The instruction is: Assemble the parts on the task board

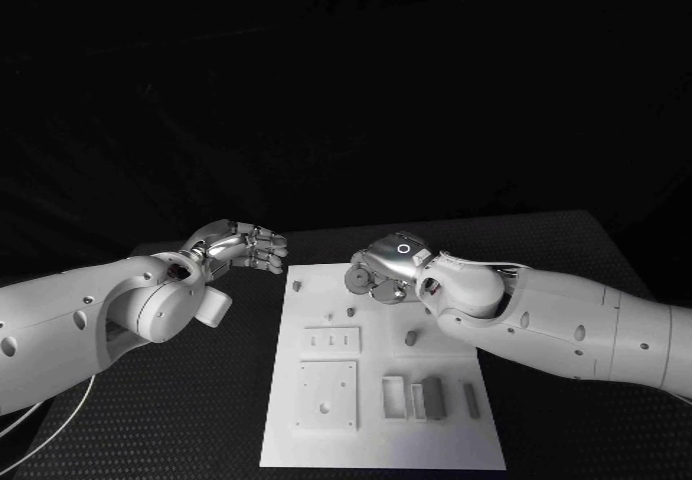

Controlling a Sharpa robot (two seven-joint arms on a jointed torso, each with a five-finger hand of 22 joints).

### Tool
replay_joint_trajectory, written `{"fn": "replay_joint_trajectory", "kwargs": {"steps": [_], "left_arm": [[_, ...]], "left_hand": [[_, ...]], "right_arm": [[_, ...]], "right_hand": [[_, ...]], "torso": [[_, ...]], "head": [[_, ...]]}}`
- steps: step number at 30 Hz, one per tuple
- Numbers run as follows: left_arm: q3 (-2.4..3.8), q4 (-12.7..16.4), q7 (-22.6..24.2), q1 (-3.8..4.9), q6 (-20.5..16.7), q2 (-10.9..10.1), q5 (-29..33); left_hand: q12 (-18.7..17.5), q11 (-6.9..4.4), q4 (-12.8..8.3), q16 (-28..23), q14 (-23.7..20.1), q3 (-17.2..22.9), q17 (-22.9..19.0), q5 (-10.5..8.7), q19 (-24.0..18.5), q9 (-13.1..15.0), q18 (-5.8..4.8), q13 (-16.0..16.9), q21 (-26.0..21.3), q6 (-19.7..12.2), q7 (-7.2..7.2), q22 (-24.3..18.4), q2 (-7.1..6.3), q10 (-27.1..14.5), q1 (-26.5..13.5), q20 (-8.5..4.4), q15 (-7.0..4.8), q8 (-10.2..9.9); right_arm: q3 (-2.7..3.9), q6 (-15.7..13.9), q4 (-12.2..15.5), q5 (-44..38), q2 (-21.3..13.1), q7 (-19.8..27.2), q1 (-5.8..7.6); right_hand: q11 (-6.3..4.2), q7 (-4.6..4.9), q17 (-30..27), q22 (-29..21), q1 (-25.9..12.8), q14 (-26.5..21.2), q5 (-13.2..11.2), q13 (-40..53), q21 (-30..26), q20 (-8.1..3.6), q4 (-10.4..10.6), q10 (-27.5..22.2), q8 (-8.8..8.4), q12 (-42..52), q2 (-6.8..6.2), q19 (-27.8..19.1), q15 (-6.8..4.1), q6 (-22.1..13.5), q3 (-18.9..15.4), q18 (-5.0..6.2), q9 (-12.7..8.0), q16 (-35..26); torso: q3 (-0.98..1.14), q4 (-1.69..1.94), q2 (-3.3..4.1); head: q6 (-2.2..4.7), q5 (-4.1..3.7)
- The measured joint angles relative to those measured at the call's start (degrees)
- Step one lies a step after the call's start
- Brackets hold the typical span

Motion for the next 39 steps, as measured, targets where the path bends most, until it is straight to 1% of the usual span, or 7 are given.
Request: {"fn": "replay_joint_trajectory", "kwargs": {"steps": [4, 8, 10, 18, 23, 29, 39], "left_arm": [[0.0, -0.04, 0.0, 0.0, 0.0, 0.04, 0.0], [0.0, -0.12, 0.0, 0.0, 0.0, 0.23, 0.0], [0.0, -0.15, 0.0, 0.0, 0.0, 0.3, 0.0], [0.0, -0.34, 0.03, -0.01, 0.04, 0.43, 0.0], [0.0, -0.35, 0.04, -0.01, 0.05, 0.41, 0.0], [0.0, -0.35, 0.05, -0.01, 0.06, 0.39, 0.0], [0.0, -0.43, 0.06, -0.01, 0.08, 0.44, -0.01]], "left_hand": [[0.0, 0.0, 0.0, 0.0, 0.0, 0.0, 0.05, 0.0, 0.0, 0.0, -0.24, 0.01, 0.0, 0.0, 0.0, -0.01, 0.0, 0.0, 0.0, 0.0, 0.0, 0.0], [0.0, 0.0, 0.0, 0.0, 0.0, 0.0, 0.05, 0.0, 0.0, 0.0, -0.26, 0.05, 0.0, 0.0, 0.0, 0.0, 0.0, 0.0, 0.0, 0.0, 0.0, 0.0], [0.0, 0.0, 0.0, 0.0, 0.0, 0.0, 0.06, 0.0, 0.0, 0.0, -0.26, 0.05, 0.0, 0.0, 0.0, 0.04, 0.0, 0.0, 0.0, 0.0, 0.0, 0.0], [-0.22, 0.0, 0.0, -0.22, 0.0, 0.0, 0.11, 0.0, 0.0, 0.0, -0.31, 0.05, -0.22, 0.0, 0.0, 0.04, 0.0, 0.0, 0.0, 0.0, 0.0, 0.0], [-0.22, 0.0, 0.0, -0.22, 0.0, 0.0, 0.16, 0.0, 0.0, 0.0, -0.35, 0.1, -0.22, 0.0, 0.0, 0.04, 0.0, 0.0, 0.0, 0.0, 0.0, 0.0], [-0.22, 0.1, 0.0, -0.22, 0.0, 0.0, 0.19, 0.0, 0.0, 0.0, -0.42, 0.1, -0.22, 0.0, 0.0, 0.09, 0.0, 0.1, 0.0, 0.0, 0.0, 0.0], [-0.22, 0.18, 0.0, -0.22, 0.0, 0.0, 0.26, 0.0, 0.0, 0.0, -0.66, 0.15, -0.22, 0.0, 0.0, 0.09, 0.0, 0.19, 0.0, 0.0, 0.0, 0.0]], "right_arm": [[-0.36, -0.42, -0.57, -1.81, 1.5, -0.66, -0.15], [-1.34, -0.69, -1.78, -3.06, 3.02, -1.13, -0.19], [-1.54, -0.72, -2.54, -3.43, 3.38, -1.26, -0.23], [-1.61, -0.78, -3.91, -4.23, 4.55, -1.7, -0.34], [-1.92, -0.88, -4.95, -4.95, 5.54, -1.82, -0.34], [-2.37, -0.98, -6.6, -5.45, 6.75, -1.86, -0.37], [-2.49, -1.05, -8.79, -5.56, 8.2, -1.82, -0.64]], "right_hand": [[-0.19, -0.01, -0.05, 0.0, 0.22, 0.19, 0.0, -0.18, 0.23, -0.01, -0.02, 0.15, 0.03, 0.0, -0.67, 0.2, -0.02, 0.01, -0.02, 0.01, 0.0, 0.0], [-0.3, -0.01, -0.08, 0.0, 0.22, 0.21, 0.0, -0.33, 0.23, 0.0, 0.07, 0.11, 0.04, 0.0, -0.67, 0.21, -0.02, 0.01, 0.06, 0.01, 0.01, -0.01], [-0.31, -0.01, -0.07, 0.0, 0.22, 0.22, -0.01, -0.36, 0.23, 0.0, 0.1, 0.1, 0.05, 0.0, -0.68, 0.21, -0.02, 0.01, 0.1, 0.01, 0.01, -0.01], [-0.31, -0.01, -0.13, 0.0, 0.22, 0.31, -0.05, -0.5, 0.23, -0.01, 0.1, 0.1, 0.08, 0.0, -0.68, 0.39, 0.08, 0.0, 0.1, 0.01, 0.01, -0.01], [-0.52, -0.02, -0.13, 0.0, 0.02, 0.39, -0.05, -0.59, 0.23, -0.09, 0.1, 0.29, 0.1, 0.0, -0.88, 0.48, 0.16, 0.01, 0.1, 0.02, 0.01, -0.01], [-0.52, -0.04, -0.18, 0.0, -0.16, 0.59, -0.05, -0.65, 0.23, -0.08, 0.1, 0.29, 0.16, 0.0, -1.06, 0.49, 0.02, 0.01, 0.09, 0.02, 0.01, -0.01], [-0.52, -0.11, -0.17, 0.0, -0.31, 0.68, -0.05, -0.75, 0.23, 0.01, 0.1, 0.3, 0.18, 0.0, -1.21, 0.58, 0.1, 0.04, 0.09, 0.01, 0.03, -0.01]], "torso": [[0.01, 0.05, 0.0], [-0.04, 0.13, 0.0], [-0.06, 0.17, 0.0], [-0.09, 0.26, 0.05], [-0.19, 0.41, 0.13], [-0.18, 0.38, 0.16], [-0.14, 0.34, 0.16]], "head": [[-0.01, 0.14], [-0.04, 0.3], [-0.04, 0.35], [0.1, 0.16], [0.15, 0.14], [-0.01, 0.34], [-0.27, 0.79]]}}
